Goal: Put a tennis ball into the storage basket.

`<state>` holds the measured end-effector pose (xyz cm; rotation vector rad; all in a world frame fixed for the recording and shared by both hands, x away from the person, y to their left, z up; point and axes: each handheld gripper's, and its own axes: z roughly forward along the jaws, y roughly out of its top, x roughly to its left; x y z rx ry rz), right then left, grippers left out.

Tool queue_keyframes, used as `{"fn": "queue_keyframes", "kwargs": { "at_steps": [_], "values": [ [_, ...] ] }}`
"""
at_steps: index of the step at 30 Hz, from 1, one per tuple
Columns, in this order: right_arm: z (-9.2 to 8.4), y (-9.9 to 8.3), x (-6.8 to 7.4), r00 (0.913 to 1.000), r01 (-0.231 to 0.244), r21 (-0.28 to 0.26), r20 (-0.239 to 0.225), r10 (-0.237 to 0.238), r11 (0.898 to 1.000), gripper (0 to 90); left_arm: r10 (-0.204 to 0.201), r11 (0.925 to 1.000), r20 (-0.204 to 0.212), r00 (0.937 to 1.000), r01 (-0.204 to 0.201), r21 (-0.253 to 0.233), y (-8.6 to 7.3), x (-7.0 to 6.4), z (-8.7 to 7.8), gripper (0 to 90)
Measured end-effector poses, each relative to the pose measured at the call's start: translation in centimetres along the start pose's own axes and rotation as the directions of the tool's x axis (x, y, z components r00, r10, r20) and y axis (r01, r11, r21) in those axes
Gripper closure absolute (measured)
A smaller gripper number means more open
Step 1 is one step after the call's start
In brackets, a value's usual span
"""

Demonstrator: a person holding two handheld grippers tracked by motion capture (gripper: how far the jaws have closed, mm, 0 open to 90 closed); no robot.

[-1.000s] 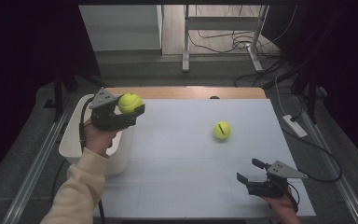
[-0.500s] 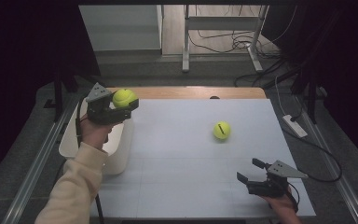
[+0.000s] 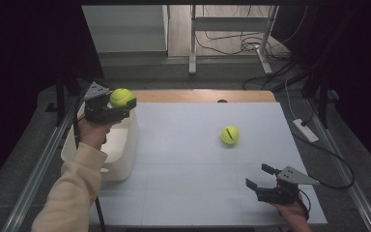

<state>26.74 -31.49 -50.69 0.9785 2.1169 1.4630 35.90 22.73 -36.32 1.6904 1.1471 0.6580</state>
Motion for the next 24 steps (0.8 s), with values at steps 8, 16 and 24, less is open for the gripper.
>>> {"fn": "queue_keyframes", "kwargs": {
  "at_steps": [8,16,24],
  "values": [
    [0.0,0.0,0.0,1.0000,0.001,0.003,-0.001,-0.001,1.000,12.8,-0.016,0.9997,-0.032,0.9994,0.017,0.018,-0.2,1.2,0.1,26.2],
    [0.1,0.0,0.0,1.0000,0.000,0.003,0.001,0.000,1.000,12.8,-0.033,0.9990,-0.062,0.9976,0.035,0.029,-0.3,2.3,0.2,26.2],
    [0.0,-0.1,-0.1,1.0000,-0.002,0.004,0.001,0.002,1.000,12.7,-0.041,0.9980,-0.090,0.9951,0.046,0.045,-0.3,3.2,0.5,26.2]
  ]
}}
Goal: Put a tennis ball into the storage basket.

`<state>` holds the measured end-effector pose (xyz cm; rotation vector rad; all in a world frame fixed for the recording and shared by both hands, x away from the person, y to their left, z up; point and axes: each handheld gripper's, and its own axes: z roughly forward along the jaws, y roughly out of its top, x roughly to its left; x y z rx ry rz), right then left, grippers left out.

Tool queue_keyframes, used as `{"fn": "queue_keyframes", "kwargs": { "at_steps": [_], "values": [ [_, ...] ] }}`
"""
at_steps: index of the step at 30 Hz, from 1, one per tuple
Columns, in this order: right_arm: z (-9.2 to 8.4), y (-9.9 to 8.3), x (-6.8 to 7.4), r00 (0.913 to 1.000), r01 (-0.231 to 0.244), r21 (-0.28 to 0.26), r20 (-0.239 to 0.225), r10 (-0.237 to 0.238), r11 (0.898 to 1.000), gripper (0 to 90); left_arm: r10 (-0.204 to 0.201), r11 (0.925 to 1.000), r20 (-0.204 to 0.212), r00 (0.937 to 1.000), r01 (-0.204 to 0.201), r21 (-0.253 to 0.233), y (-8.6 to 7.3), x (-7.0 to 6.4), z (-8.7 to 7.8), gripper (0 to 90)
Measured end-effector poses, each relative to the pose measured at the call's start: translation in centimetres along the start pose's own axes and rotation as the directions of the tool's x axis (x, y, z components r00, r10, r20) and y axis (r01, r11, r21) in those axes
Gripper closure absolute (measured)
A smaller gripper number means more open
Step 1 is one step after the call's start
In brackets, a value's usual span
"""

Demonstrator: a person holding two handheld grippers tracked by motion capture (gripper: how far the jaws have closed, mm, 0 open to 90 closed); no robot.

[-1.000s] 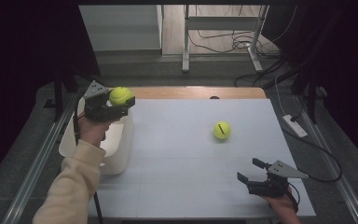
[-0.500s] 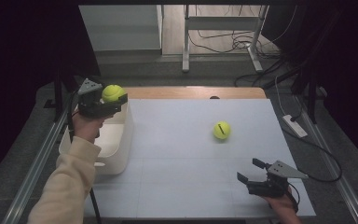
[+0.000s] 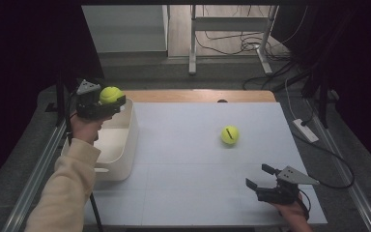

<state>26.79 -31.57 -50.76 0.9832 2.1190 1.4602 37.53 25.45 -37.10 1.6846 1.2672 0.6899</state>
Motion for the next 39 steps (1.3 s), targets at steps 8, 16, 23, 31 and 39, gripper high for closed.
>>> {"fn": "queue_keyframes", "kwargs": {
  "at_steps": [8,16,23,31,39],
  "values": [
    [0.0,0.0,0.0,1.0000,0.001,-0.001,0.001,-0.001,1.000,12.8,-0.003,0.9999,-0.022,0.9998,0.003,0.013,0.0,0.6,0.3,26.2],
    [0.0,0.0,0.0,1.0000,0.000,0.001,0.002,0.000,1.000,12.8,-0.020,0.9989,-0.054,0.9983,0.022,0.041,-0.1,1.8,0.7,26.2],
    [0.1,0.0,0.0,1.0000,-0.002,0.003,0.003,0.002,1.000,12.8,-0.026,0.9980,-0.066,0.9974,0.030,0.056,0.0,2.3,1.0,26.2],
    [0.1,0.0,0.0,1.0000,-0.002,0.002,0.005,0.002,1.000,12.8,-0.044,0.9934,-0.093,0.9947,0.054,0.101,-0.4,3.4,1.7,26.2],
    [0.1,-0.1,0.0,1.0000,-0.003,0.005,0.007,0.003,1.000,12.8,-0.063,0.9866,-0.116,0.9913,0.080,0.142,-0.9,4.4,2.2,26.2]
  ]
}}
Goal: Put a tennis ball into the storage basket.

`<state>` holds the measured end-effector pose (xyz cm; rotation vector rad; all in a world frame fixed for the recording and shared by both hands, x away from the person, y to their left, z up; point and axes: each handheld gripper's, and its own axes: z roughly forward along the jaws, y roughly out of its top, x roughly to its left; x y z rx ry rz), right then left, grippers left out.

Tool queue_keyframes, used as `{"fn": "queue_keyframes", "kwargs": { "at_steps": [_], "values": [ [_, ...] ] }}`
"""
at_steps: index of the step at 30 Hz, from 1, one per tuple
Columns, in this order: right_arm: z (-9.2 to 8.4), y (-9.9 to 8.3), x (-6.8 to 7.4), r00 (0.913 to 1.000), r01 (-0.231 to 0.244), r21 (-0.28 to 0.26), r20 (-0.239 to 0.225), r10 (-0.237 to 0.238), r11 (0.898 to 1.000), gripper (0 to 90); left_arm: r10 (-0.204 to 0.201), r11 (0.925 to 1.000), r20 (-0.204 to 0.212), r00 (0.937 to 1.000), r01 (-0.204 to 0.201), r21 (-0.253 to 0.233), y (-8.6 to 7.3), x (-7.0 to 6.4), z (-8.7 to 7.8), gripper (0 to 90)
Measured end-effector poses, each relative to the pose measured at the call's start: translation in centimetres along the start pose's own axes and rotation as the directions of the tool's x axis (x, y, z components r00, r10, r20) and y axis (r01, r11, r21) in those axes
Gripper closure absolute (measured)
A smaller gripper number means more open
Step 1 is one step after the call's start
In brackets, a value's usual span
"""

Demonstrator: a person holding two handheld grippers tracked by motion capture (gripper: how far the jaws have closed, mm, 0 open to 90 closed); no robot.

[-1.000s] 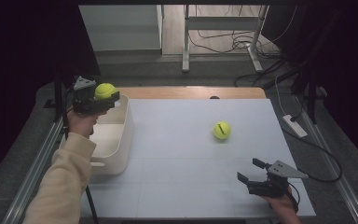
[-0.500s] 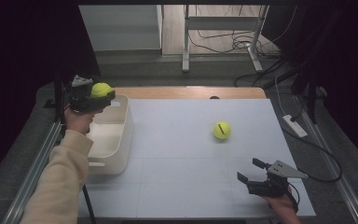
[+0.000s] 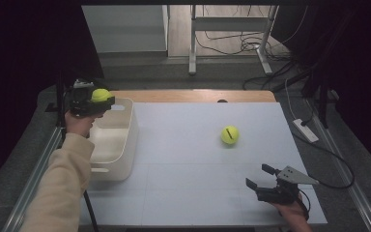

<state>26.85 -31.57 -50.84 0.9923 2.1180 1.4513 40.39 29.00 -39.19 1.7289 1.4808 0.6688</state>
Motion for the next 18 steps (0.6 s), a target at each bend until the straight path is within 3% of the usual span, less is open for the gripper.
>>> {"fn": "queue_keyframes", "kwargs": {
  "at_steps": [18],
  "values": [
    [0.1,-0.1,-0.1,1.0000,0.001,0.005,0.005,-0.001,1.000,12.9,-0.005,0.9933,-0.031,0.9995,0.009,0.115,-0.7,1.1,1.4,26.1]
  ]
}}
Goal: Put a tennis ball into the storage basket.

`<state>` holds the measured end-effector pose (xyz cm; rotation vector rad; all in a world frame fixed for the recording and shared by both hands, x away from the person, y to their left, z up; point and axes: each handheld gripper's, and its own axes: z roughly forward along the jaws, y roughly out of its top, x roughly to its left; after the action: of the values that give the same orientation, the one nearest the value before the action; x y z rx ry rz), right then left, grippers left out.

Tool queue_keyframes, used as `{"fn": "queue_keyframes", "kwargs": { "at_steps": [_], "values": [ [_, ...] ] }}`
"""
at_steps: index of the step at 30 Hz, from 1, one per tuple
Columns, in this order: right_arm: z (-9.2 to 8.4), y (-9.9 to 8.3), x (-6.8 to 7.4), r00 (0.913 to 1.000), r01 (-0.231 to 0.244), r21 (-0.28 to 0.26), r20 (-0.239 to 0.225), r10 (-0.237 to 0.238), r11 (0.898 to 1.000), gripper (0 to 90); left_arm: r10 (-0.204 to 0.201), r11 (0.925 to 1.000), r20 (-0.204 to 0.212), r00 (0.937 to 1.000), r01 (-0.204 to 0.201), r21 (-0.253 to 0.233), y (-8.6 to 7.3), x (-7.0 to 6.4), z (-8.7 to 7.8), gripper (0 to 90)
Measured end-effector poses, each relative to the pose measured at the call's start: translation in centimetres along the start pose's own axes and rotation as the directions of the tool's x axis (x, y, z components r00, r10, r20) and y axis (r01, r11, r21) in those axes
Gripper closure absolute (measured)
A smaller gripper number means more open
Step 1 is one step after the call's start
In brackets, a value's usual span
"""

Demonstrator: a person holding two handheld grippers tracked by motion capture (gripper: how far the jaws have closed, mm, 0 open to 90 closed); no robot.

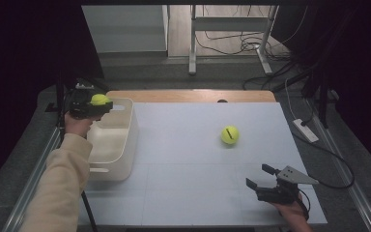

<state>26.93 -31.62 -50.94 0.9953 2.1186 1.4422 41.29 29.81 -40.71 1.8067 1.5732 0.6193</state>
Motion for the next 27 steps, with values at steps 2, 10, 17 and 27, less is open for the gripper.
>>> {"fn": "queue_keyframes", "kwargs": {
  "at_steps": [2,10,17,27],
  "values": [
    [0.02,-0.01,0.01,1.0000,-0.001,-0.001,0.001,0.001,1.000,12.9,0.002,0.9999,0.003,1.0000,-0.002,0.012,-0.03,0.00,0.10,26.1],
    [0.00,-0.04,-0.04,1.0000,-0.001,0.001,0.002,0.001,1.000,12.9,0.017,0.9993,0.001,0.9999,-0.017,0.033,-0.16,-0.13,0.41,26.0],
    [-0.01,-0.04,-0.06,1.0000,-0.002,0.001,0.003,0.002,1.000,12.9,0.023,0.9991,-0.002,0.9997,-0.023,0.035,-0.19,-0.13,0.38,25.5],
    [0.01,-0.05,-0.05,1.0000,0.002,-0.001,0.007,-0.002,1.000,12.9,0.013,0.9999,0.013,0.9998,-0.013,0.007,-0.16,-0.11,-0.08,14.7]
  ]
}}
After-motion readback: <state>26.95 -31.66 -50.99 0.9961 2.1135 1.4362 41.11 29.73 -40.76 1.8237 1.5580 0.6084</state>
